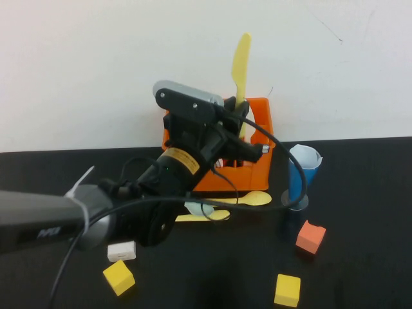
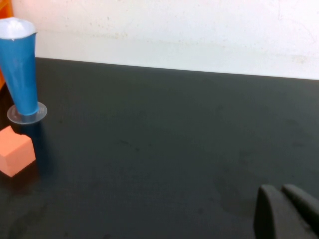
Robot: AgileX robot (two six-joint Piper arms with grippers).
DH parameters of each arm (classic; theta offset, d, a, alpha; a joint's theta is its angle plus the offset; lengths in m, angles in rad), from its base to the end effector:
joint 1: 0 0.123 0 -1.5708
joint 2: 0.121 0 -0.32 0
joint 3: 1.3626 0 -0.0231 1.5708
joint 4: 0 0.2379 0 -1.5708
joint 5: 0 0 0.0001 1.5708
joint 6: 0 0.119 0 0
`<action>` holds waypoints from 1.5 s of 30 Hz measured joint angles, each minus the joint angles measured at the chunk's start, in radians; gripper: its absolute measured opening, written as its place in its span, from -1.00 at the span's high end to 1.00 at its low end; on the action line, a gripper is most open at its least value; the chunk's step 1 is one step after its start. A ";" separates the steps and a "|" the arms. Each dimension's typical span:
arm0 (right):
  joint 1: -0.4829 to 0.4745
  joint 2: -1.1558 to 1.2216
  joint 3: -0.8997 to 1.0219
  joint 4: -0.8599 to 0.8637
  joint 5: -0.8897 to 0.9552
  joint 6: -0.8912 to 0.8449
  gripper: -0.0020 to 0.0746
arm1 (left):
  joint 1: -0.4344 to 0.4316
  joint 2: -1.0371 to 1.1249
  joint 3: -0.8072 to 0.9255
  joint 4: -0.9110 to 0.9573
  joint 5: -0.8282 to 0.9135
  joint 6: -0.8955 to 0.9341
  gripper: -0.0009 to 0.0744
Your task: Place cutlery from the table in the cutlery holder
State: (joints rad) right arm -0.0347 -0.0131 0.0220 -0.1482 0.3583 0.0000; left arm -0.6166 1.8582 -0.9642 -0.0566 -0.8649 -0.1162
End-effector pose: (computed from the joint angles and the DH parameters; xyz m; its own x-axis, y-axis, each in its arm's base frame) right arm 0.0313 -0.0073 0.1666 -0.2818 -0.1286 -0.9508 0.0459 0.9880 -0.1472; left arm 0.3514 -0.2428 0.2676 -0.0365 -0.1607 -0.9863 0.5434 0.8251 -0.1545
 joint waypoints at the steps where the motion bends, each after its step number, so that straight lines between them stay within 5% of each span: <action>1: 0.000 0.000 0.000 0.000 0.000 0.000 0.95 | 0.007 0.018 -0.017 0.002 -0.016 -0.007 0.65; 18: 0.000 0.000 0.000 0.000 0.000 0.000 0.95 | 0.029 0.332 -0.368 0.062 0.071 -0.055 0.62; 24: 0.000 0.000 0.000 0.000 0.000 0.000 0.95 | 0.031 0.348 -0.376 0.062 0.144 -0.053 0.02; 27: 0.000 0.000 0.000 0.000 0.000 0.000 0.95 | 0.031 0.324 -0.371 0.064 0.159 -0.053 -0.10; 30: 0.000 0.000 0.000 0.000 0.000 0.000 0.95 | 0.031 0.248 -0.334 0.070 0.199 -0.038 0.09; 34: 0.000 0.000 0.000 0.000 0.000 0.000 0.95 | 0.031 0.085 -0.264 0.072 0.286 0.019 0.71; 36: 0.000 0.000 0.000 0.000 0.000 0.000 0.95 | 0.031 -0.020 -0.220 0.072 0.341 0.041 0.86; 45: 0.000 0.000 0.000 0.000 0.000 0.000 0.95 | 0.031 -0.373 -0.027 0.075 0.631 0.070 0.97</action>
State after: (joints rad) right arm -0.0347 -0.0131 0.0220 -0.1482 0.3583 0.0000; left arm -0.5857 1.4849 -0.9912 0.0184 -0.2337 -0.0458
